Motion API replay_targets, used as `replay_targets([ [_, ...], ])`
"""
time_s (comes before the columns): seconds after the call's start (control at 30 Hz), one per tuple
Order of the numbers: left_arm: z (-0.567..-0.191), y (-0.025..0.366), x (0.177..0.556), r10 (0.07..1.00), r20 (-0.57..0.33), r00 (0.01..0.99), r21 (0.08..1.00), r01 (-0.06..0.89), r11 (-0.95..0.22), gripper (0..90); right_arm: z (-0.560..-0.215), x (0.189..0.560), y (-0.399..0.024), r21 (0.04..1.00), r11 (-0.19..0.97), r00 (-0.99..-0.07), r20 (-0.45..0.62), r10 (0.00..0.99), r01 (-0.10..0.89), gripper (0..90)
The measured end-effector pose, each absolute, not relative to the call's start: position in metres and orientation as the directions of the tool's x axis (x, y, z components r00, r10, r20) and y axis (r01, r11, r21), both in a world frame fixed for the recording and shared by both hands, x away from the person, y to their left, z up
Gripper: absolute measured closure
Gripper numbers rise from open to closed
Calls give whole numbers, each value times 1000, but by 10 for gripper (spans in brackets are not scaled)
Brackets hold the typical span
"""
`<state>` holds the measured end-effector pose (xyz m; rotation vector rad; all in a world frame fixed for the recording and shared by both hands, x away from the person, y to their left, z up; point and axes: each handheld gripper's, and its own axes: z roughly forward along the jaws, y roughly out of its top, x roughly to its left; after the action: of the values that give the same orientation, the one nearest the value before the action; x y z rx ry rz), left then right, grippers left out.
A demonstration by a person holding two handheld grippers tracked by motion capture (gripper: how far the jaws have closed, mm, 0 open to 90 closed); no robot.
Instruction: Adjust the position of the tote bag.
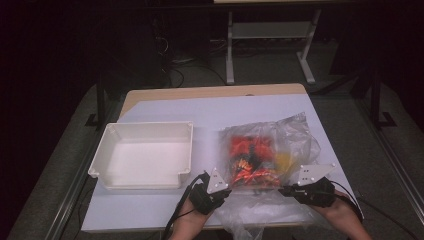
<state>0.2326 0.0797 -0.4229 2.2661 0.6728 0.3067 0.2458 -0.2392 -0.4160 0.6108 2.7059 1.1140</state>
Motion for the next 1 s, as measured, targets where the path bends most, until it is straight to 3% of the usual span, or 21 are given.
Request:
replay_targets([
  [0.27, -421, 87, 227, 527, -2, 850, 720, 367, -589, 796, -415, 244, -240, 698, 644, -914, 37, 405, 314, 781],
  [1.0, -411, 102, 226, 502, -37, 864, 773, 343, -534, 792, -411, 242, -252, 747, 591, -914, 51, 403, 303, 775],
])
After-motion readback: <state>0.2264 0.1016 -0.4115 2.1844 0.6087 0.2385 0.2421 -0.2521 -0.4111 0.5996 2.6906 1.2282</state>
